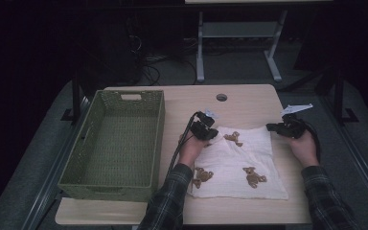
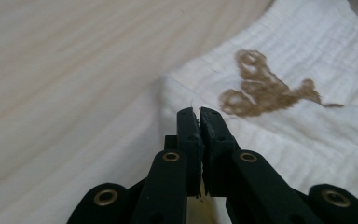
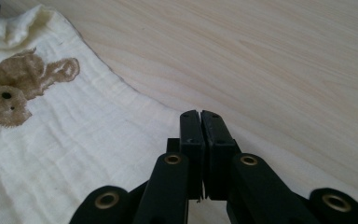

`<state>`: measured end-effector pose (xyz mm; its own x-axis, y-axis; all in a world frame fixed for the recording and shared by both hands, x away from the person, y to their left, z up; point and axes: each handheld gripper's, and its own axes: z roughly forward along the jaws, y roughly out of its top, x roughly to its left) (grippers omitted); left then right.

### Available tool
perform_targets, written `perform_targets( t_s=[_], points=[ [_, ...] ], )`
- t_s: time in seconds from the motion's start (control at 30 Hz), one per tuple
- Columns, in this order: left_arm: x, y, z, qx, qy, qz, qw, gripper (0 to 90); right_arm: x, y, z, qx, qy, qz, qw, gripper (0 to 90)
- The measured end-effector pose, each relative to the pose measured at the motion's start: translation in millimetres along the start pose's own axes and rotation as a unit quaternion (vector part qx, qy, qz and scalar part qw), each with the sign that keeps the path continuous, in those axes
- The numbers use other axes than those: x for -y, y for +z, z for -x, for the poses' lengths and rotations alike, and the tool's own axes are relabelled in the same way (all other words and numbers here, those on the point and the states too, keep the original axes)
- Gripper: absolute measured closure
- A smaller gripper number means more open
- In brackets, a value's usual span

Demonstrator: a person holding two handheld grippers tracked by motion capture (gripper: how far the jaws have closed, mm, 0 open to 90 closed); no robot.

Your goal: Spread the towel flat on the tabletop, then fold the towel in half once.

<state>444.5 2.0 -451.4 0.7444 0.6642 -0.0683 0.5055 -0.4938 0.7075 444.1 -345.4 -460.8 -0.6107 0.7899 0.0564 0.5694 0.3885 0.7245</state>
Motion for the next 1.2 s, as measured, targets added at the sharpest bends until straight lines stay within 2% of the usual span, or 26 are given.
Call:
perform_targets(
  t_s=[0.17,0.27,0.4,0.53,0.67,0.8,0.9,1.0,1.2],
  points=[
    [-5.8,-15.0,-15.0,-0.039,-0.016,0.027,0.9987,87.7,-3.2,-0.4,4.1,-0.002,0.002,0.004,1.0000,88.3],
    [-8.6,-19.1,-22.1,-0.060,-0.018,0.030,0.9976,87.8,-10.2,-2.5,8.2,-0.002,0.002,0.007,1.0000,88.7],
    [-9.5,-23.2,-30.4,-0.083,-0.032,0.041,0.9952,88.1,-19.4,-5.3,15.1,0.000,0.007,0.012,0.9999,88.8],
    [-9.2,-28.9,-35.8,-0.093,-0.042,0.050,0.9935,88.0,-25.5,-8.0,20.8,-0.004,0.014,0.020,0.9997,88.9],
    [-7.6,-32.9,-35.9,-0.099,-0.042,0.051,0.9929,88.0,-22.9,-10.2,21.1,-0.007,0.014,0.023,0.9996,88.9],
    [-4.0,-38.6,-33.1,-0.107,-0.043,0.051,0.9920,88.0,-18.0,-16.2,17.3,-0.010,0.019,0.029,0.9994,88.9],
    [-1.6,-44.2,-29.9,-0.111,-0.046,0.054,0.9913,88.1,-13.9,-21.7,13.8,-0.009,0.015,0.033,0.9993,88.9],
    [2.4,-51.7,-26.0,-0.107,-0.057,0.065,0.9905,88.1,-9.2,-26.9,9.3,-0.007,0.010,0.037,0.9992,88.9],
    [10.6,-62.5,-16.2,-0.113,-0.059,0.068,0.9895,88.1,6.2,-38.2,-1.5,-0.007,-0.001,0.039,0.9992,88.9]
  ],
)
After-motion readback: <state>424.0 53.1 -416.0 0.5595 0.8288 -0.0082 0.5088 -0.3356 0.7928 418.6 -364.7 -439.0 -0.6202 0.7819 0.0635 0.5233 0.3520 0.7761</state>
